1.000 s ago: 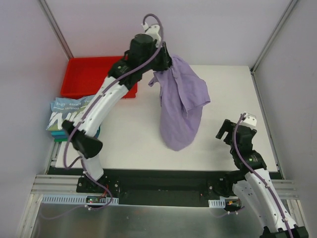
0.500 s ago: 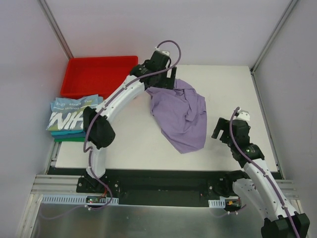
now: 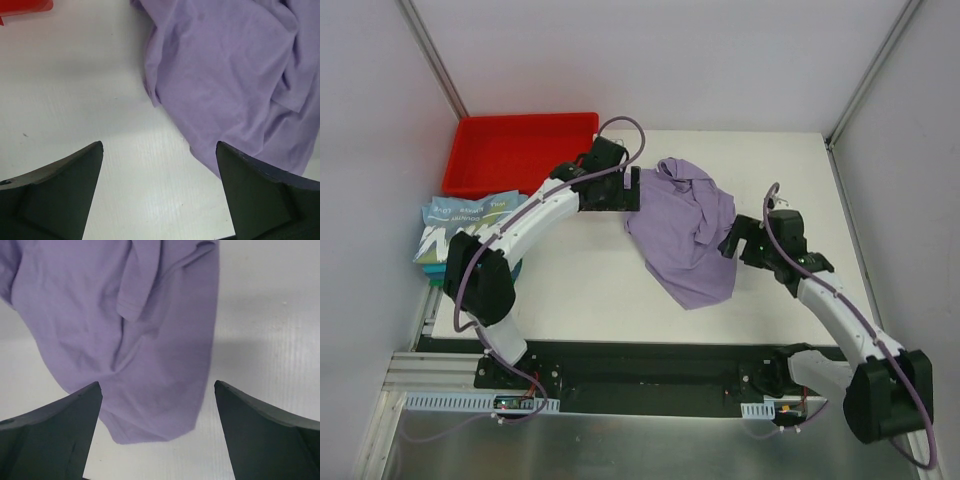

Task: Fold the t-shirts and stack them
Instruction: Flatten out the tshirt

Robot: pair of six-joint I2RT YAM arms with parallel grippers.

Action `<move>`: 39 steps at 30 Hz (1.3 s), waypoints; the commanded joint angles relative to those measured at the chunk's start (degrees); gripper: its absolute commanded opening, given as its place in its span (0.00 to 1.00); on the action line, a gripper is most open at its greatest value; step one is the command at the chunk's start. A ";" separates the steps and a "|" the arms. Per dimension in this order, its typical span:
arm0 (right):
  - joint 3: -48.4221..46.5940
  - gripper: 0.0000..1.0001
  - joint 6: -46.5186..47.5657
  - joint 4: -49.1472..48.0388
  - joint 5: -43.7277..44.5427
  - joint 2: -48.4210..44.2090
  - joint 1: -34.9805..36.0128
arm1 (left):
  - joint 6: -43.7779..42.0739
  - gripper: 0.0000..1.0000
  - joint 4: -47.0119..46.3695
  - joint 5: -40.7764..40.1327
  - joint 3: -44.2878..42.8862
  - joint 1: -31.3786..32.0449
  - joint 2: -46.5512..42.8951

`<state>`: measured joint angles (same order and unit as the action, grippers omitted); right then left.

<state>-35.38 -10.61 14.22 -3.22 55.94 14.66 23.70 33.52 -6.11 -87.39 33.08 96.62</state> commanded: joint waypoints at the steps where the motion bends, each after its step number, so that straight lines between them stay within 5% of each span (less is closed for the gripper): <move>1: -8.38 0.97 -4.67 -4.82 -4.78 9.61 0.99 | 4.07 0.92 -4.60 5.74 0.91 -3.89 2.69; 6: -15.94 0.99 -6.79 -4.81 -4.51 23.40 1.69 | 5.47 0.75 -6.27 13.04 -0.58 -7.32 9.98; 11: -23.76 0.81 -7.49 -4.73 -9.51 33.95 1.87 | 5.48 0.67 -6.36 15.42 -3.57 -8.47 15.52; 15: -26.23 0.80 -8.02 -4.81 -9.96 38.88 2.48 | 5.39 0.59 -6.45 16.92 -5.76 -8.73 19.74; 21: -28.69 0.74 -8.37 -3.68 -9.17 43.28 2.75 | 3.99 0.32 -6.36 18.06 -9.89 -9.17 25.37; 25: -28.96 0.72 -8.20 -3.41 -8.29 43.81 2.92 | 3.19 0.00 -6.36 18.33 -11.22 -9.35 26.60; 26: -29.13 0.70 -8.37 -3.41 -8.20 44.25 2.84 | 3.10 0.00 -6.36 18.15 -11.22 -9.44 26.78; 33: -28.70 0.43 -9.87 -5.25 -5.39 44.87 3.27 | 1.79 0.00 -6.45 15.43 -9.37 -9.53 23.80; 39: -27.56 0.01 -8.82 -8.41 -3.64 43.38 3.36 | 0.73 0.00 -6.36 14.19 -10.16 -9.53 22.56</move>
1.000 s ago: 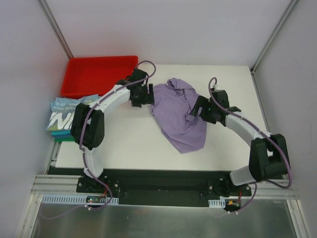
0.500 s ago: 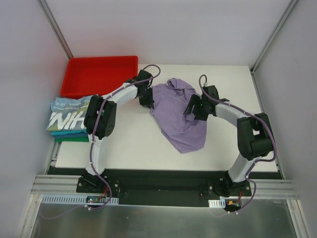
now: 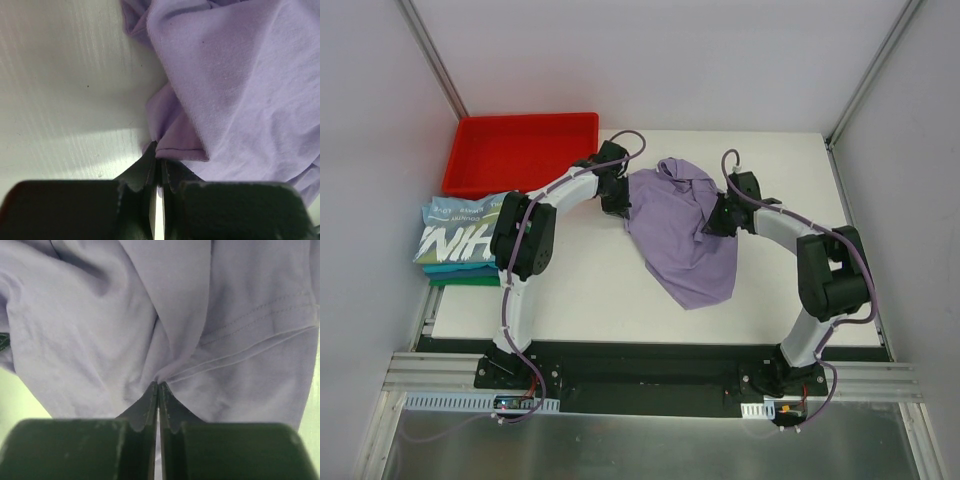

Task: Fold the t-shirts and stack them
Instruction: Flatten out the tshirt

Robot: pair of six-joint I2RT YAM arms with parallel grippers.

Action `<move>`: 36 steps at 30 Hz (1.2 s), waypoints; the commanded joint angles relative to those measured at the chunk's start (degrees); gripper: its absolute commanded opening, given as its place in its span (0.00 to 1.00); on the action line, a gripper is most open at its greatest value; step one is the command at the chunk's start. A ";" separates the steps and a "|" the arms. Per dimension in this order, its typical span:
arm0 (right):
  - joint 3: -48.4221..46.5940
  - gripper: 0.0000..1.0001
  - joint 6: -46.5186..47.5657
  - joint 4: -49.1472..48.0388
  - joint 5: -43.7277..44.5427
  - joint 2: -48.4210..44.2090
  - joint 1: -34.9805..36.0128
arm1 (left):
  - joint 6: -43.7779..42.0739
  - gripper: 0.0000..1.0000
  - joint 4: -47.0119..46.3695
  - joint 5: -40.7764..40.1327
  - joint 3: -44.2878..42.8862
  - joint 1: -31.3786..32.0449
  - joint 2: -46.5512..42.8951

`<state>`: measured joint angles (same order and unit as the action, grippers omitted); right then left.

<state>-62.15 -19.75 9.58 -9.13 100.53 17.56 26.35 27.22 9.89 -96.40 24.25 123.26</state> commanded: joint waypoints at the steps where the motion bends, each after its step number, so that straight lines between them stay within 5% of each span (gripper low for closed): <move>1: -0.43 0.01 1.28 -4.22 3.40 -2.26 0.46 | -2.09 0.00 0.02 -2.24 -1.33 -0.78 -4.43; 14: 3.61 0.00 16.22 -0.44 15.26 -20.19 0.10 | -5.25 0.00 0.20 -11.99 3.06 -0.87 -18.49; 21: 4.40 0.00 27.20 7.02 41.97 -32.75 -0.16 | -8.94 0.00 0.11 -17.97 8.41 -0.78 -31.48; 30: 10.47 0.00 34.85 6.06 55.78 -47.61 -0.95 | -10.97 0.00 0.29 -19.91 14.83 -0.70 -42.74; 36: 5.39 0.00 39.52 5.54 64.58 -54.73 -1.30 | -13.77 0.00 0.29 -21.67 11.95 -0.61 -52.14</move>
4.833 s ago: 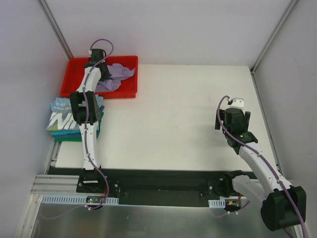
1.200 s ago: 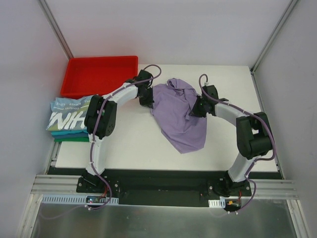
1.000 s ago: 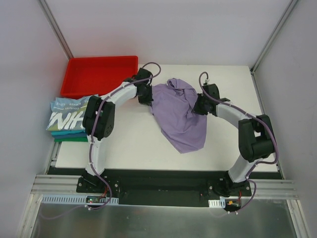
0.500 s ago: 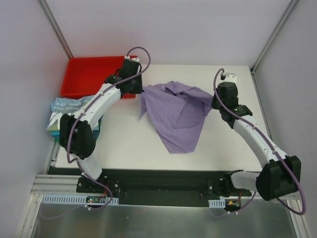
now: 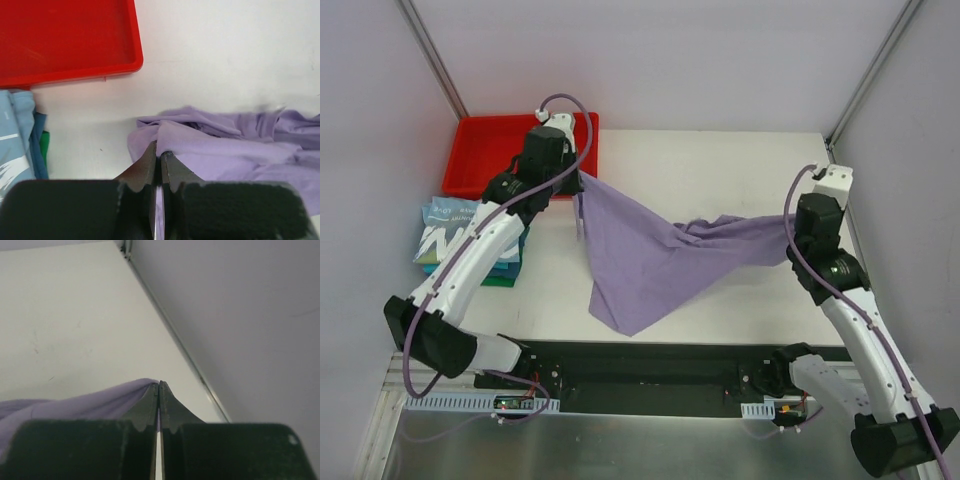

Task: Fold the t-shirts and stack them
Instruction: Flatten out the tshirt

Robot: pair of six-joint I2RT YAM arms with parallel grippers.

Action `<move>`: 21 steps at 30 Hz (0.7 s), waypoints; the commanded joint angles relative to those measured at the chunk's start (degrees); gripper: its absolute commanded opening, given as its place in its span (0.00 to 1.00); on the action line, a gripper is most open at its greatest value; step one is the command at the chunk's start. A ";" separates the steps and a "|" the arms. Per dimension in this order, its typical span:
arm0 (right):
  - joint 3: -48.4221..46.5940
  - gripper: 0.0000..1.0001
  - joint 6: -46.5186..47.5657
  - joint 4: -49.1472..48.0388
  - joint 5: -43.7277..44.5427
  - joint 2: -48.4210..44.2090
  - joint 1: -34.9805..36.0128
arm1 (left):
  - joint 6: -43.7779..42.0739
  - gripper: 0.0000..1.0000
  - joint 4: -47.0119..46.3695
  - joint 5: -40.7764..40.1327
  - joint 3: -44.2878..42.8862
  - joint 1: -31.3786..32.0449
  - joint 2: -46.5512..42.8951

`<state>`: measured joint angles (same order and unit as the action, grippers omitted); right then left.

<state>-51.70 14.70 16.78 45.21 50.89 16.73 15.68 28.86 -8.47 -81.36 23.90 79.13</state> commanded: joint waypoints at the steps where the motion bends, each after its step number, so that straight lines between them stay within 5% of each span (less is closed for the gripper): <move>1: -6.29 0.00 5.77 -2.01 9.81 -6.32 -0.56 | -3.72 0.00 -1.44 -2.70 -4.14 -0.26 -9.42; 12: -17.46 0.00 4.99 5.10 -0.03 -19.25 -0.56 | -5.40 0.00 -3.28 5.67 -11.09 0.27 -22.36; 16: -17.82 0.00 3.23 7.48 -0.65 -19.08 -0.56 | -5.40 0.00 -4.08 2.76 -14.43 0.18 -18.68; 21: -17.21 0.00 -2.38 13.01 0.75 -12.06 -0.47 | -4.17 0.00 -3.55 0.74 -20.40 0.18 -3.49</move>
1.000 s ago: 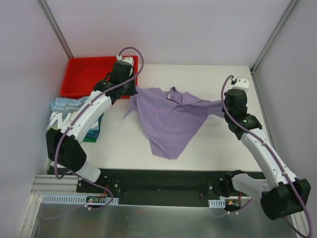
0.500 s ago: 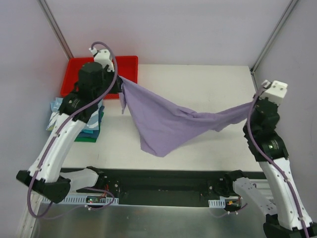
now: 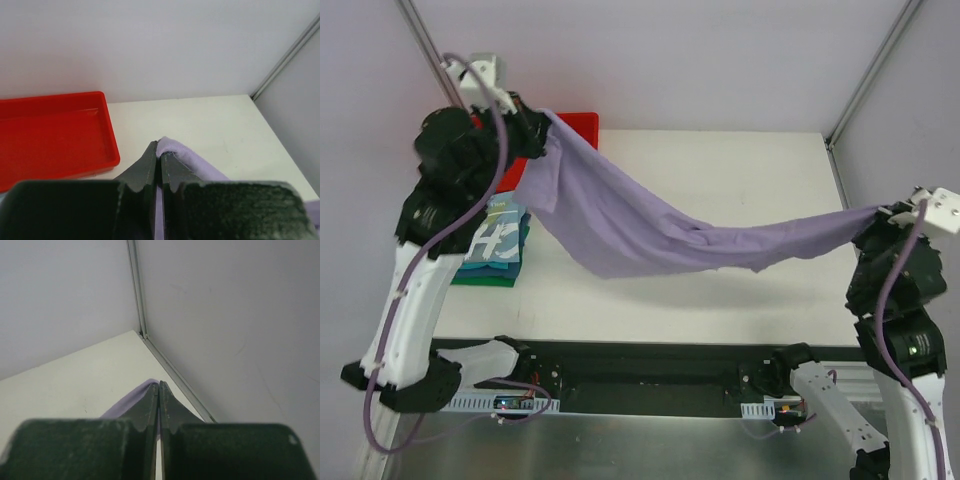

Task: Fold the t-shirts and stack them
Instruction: Flatten out the tshirt

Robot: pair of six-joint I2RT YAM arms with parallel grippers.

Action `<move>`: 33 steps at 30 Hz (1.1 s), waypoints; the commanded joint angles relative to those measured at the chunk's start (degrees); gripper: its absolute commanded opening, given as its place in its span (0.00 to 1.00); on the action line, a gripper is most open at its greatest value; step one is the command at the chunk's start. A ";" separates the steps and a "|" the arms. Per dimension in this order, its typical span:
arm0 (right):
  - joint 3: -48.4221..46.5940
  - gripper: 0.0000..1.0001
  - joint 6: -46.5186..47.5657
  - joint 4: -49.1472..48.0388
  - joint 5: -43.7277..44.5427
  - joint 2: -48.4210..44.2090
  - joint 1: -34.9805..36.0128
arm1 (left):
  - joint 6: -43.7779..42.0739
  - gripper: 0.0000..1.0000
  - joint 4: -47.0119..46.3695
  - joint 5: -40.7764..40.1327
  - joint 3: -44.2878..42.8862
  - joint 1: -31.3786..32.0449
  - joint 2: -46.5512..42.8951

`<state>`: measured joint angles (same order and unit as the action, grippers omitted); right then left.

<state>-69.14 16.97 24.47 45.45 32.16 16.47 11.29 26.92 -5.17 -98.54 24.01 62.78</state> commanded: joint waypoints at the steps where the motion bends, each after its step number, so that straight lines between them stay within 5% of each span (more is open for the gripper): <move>1: 1.02 0.00 -5.62 5.94 1.82 8.95 -0.38 | 0.40 0.00 -1.00 -3.52 -4.71 0.07 17.41; 6: 7.34 0.00 -12.12 7.87 0.18 21.69 -6.87 | 1.37 0.01 6.90 -5.65 -22.18 -0.28 45.69; 8: 9.89 0.00 -14.94 7.53 -8.85 27.57 -11.87 | 1.63 0.15 11.82 -2.23 -32.54 -0.19 57.66; 10: 11.31 0.00 -16.79 6.74 -14.31 34.16 -16.27 | 1.89 0.42 16.13 0.50 -41.61 -0.10 68.14; 11: 11.31 0.05 -16.88 6.47 -16.86 37.68 -18.21 | 2.33 0.63 17.45 1.55 -44.17 -0.02 69.83; 12: 10.88 0.22 -16.88 6.47 -18.98 40.58 -19.79 | 2.33 0.84 17.47 3.04 -44.45 0.07 70.02; 14: 10.00 0.59 -18.90 6.56 -20.93 43.59 -20.77 | 2.16 0.99 17.21 3.50 -43.15 0.60 68.19; 18: 10.26 0.98 -21.62 4.98 -20.32 42.03 -20.95 | 0.32 0.99 16.77 0.95 -36.66 2.79 60.46; 24: 15.08 0.96 -27.16 4.27 -19.61 31.93 -22.62 | 4.25 0.99 16.24 -2.39 -18.56 5.43 44.21; 33: 25.72 0.96 -30.33 0.23 -22.86 18.56 -25.43 | 24.56 0.99 13.95 -5.56 23.71 8.16 19.76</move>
<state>-46.37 -10.22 27.66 24.23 53.63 -8.45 24.38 39.29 -8.95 -89.91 31.46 86.06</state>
